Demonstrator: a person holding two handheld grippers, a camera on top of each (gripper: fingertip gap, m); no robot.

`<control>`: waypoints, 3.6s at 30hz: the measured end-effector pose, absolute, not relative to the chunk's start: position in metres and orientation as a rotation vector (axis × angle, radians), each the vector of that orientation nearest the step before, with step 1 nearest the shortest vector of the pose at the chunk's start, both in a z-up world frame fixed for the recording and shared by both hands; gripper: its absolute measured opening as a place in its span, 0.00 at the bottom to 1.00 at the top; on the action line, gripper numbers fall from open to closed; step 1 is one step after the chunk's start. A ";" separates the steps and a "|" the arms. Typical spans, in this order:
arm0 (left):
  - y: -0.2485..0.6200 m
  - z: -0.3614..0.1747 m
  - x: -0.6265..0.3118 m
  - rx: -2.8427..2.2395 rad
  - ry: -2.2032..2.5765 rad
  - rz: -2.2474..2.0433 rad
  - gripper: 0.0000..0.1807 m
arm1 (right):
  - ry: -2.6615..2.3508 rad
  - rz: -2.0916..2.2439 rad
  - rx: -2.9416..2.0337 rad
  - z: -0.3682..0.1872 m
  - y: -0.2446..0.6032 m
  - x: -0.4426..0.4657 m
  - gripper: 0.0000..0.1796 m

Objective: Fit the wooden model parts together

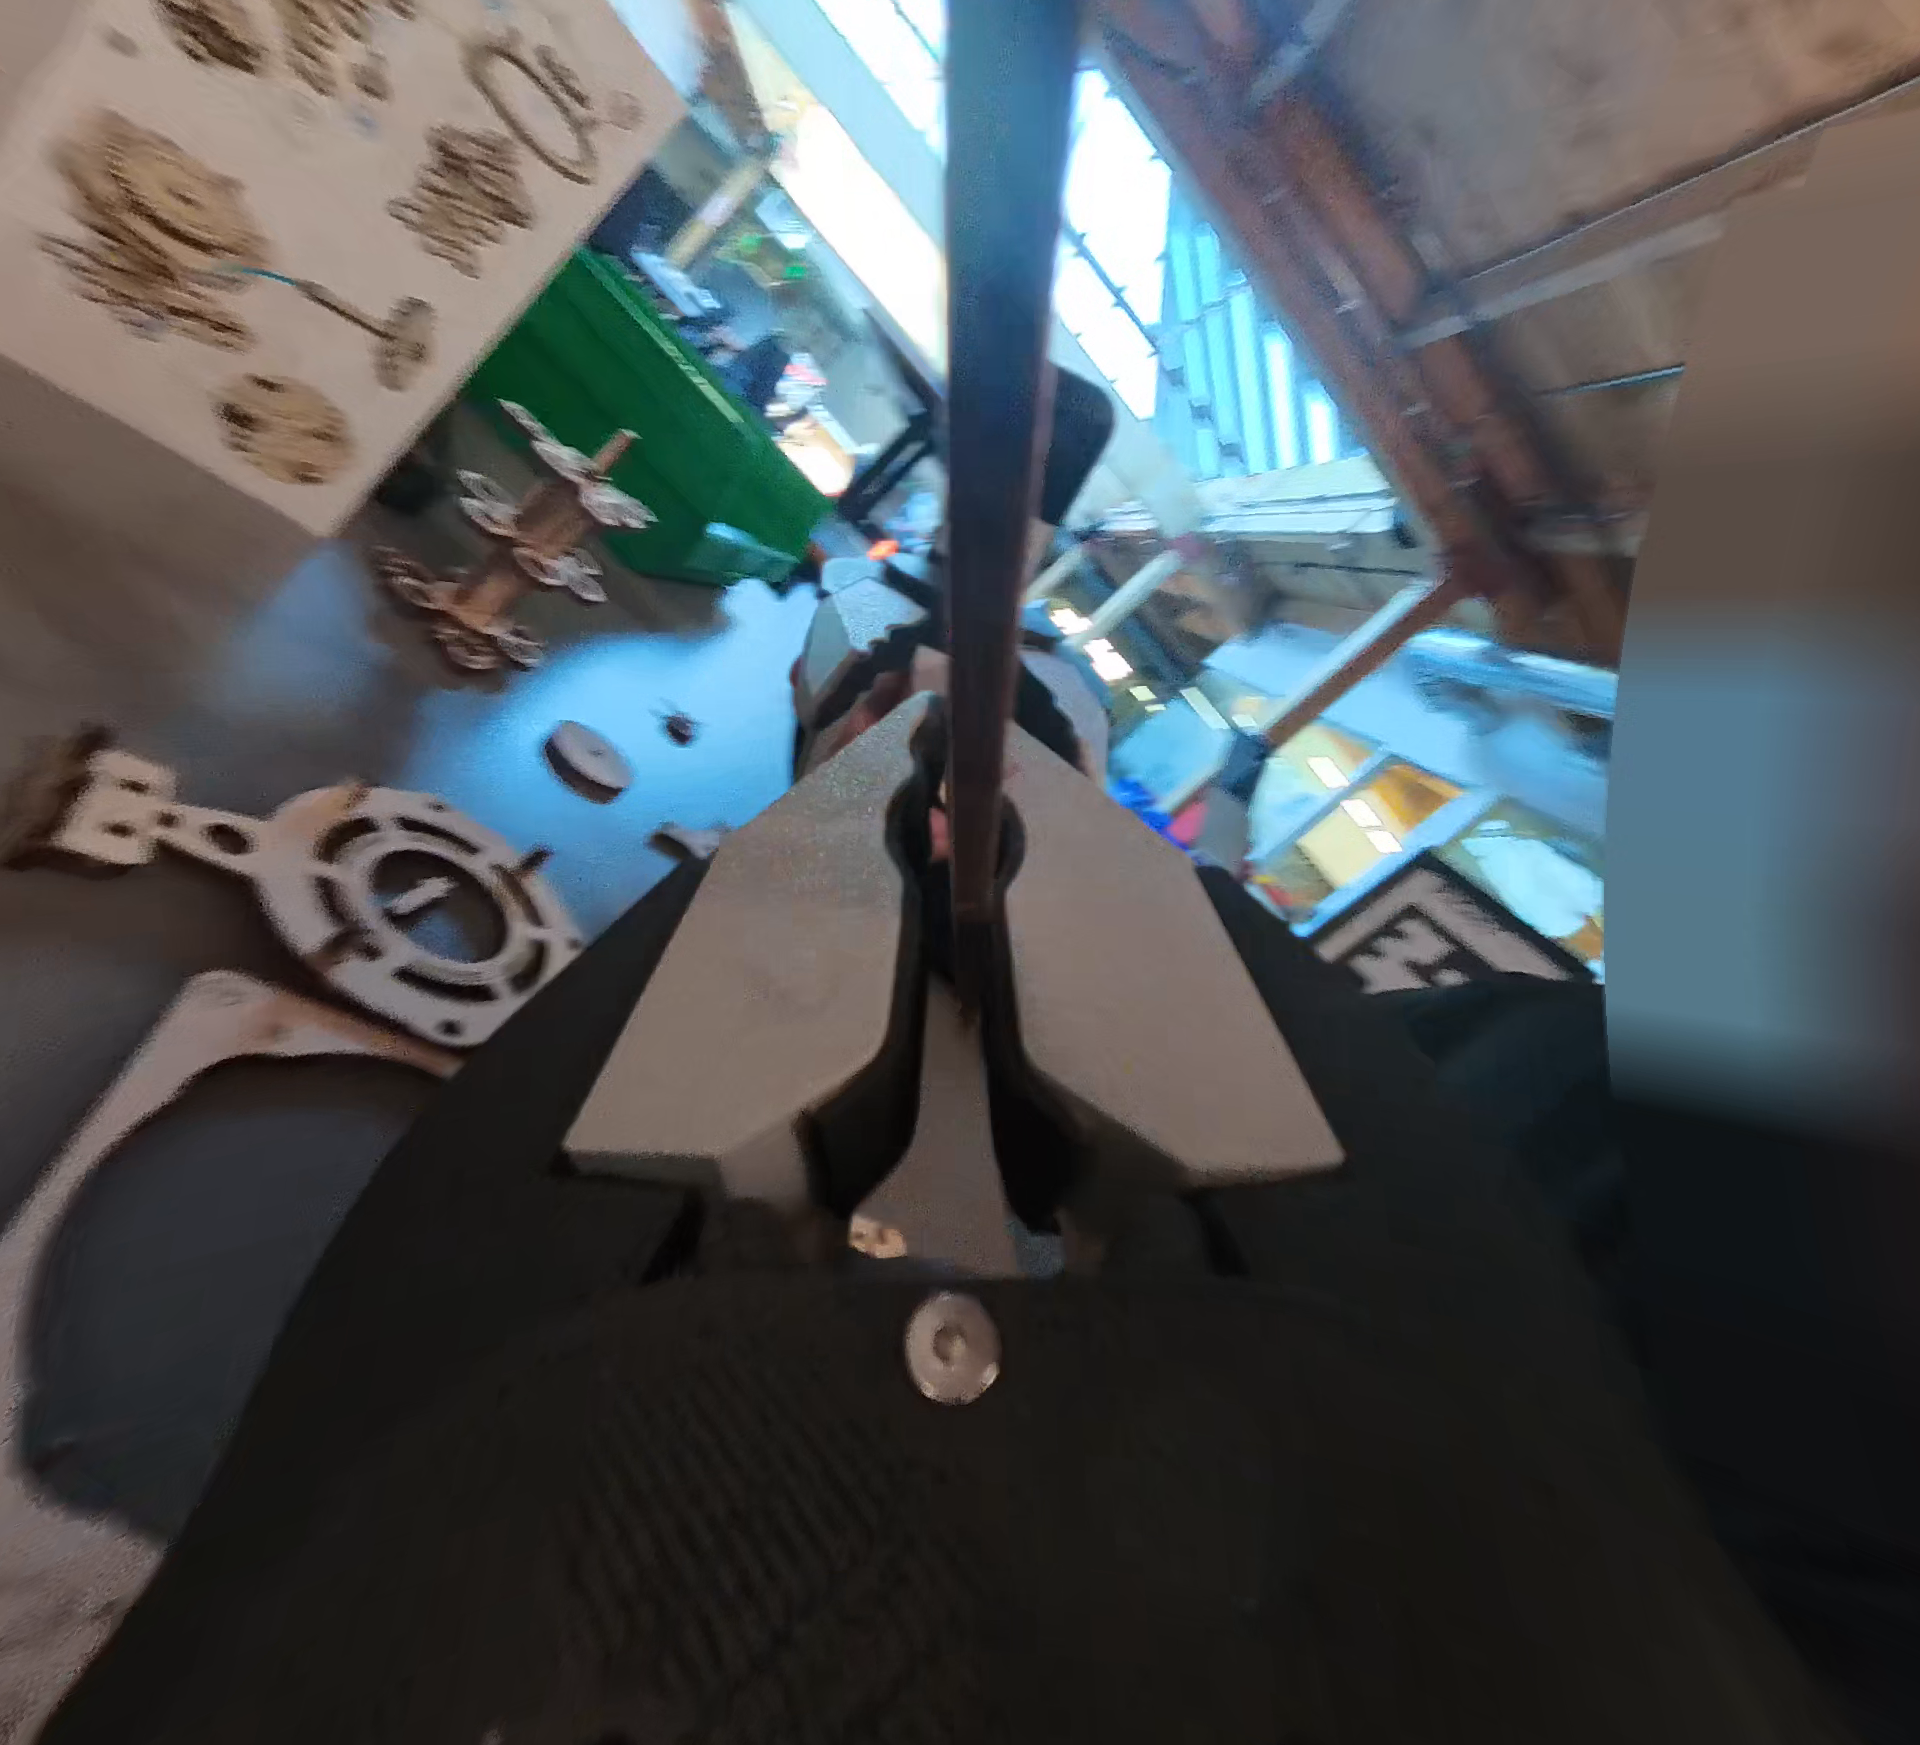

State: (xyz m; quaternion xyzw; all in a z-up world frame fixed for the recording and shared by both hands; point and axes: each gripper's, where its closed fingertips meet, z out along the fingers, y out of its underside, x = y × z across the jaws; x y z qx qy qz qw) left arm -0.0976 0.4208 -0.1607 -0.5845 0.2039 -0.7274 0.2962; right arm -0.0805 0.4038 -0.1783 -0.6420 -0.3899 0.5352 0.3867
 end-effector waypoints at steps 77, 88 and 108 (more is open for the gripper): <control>0.398 -0.257 -0.392 -2.269 0.375 -0.850 0.53 | -1.147 0.266 -2.158 -0.253 0.611 -0.197 0.22; 0.386 -0.253 -0.388 -2.185 0.441 -0.951 0.55 | -1.212 0.246 -2.257 -0.280 0.625 -0.196 0.00; 0.378 -0.256 -0.368 -2.247 0.467 -0.981 0.46 | -1.125 0.454 -2.192 -0.256 0.430 -0.044 0.14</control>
